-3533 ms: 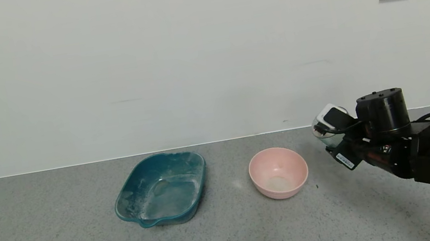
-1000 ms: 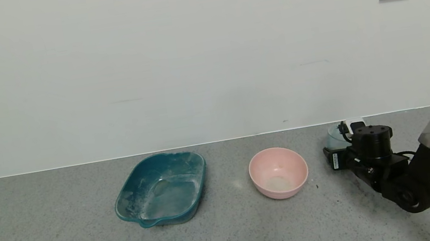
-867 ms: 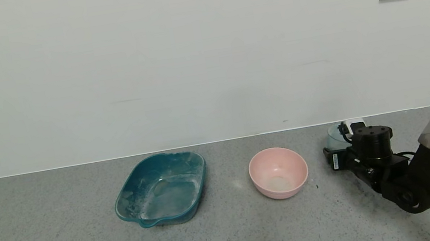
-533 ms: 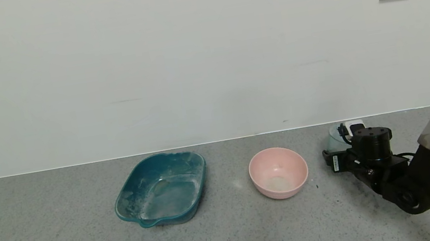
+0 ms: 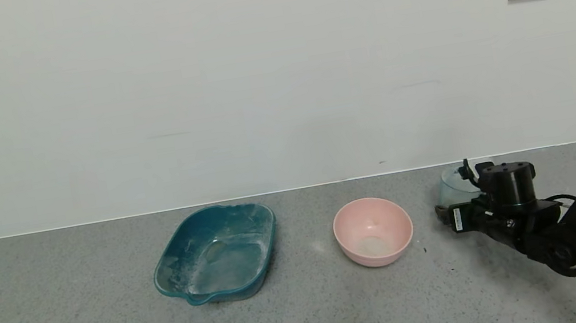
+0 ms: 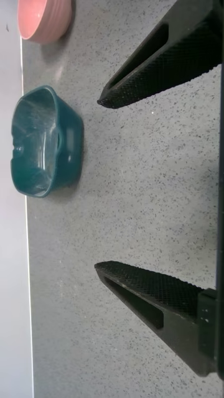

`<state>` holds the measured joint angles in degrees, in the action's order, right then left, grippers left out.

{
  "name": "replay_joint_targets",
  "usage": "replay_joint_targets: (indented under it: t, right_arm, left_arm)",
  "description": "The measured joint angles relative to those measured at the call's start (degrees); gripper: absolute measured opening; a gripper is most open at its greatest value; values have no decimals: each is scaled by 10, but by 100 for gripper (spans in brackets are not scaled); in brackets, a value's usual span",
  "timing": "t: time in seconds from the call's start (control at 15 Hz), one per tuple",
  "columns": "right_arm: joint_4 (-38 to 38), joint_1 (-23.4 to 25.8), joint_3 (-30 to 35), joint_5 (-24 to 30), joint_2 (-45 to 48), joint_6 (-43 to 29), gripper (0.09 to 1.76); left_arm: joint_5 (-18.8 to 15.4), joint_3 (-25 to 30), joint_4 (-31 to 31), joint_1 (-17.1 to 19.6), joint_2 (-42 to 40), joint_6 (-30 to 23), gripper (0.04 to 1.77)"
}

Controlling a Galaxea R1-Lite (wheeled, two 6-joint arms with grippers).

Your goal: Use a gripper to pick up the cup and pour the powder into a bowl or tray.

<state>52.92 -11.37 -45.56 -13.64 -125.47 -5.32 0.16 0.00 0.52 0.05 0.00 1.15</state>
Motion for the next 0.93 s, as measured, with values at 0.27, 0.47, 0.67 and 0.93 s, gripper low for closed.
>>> replay_joint_targets:
  t: [0.27, 0.47, 0.67, 0.93]
  right_arm:
    - [-117, -1, 23, 25, 93, -3, 167]
    - [-222, -1, 36, 47, 185, -3, 168]
    - [-341, 0, 42, 70, 297, -3, 169]
    - [-461, -3, 58, 84, 460, -2, 170]
  left_arm:
    - [0, 0, 0, 0, 0, 0, 176]
    - [0, 0, 0, 0, 0, 0, 176]
    - [0, 0, 0, 0, 0, 0, 176]
    - [0, 0, 0, 0, 0, 0, 176]
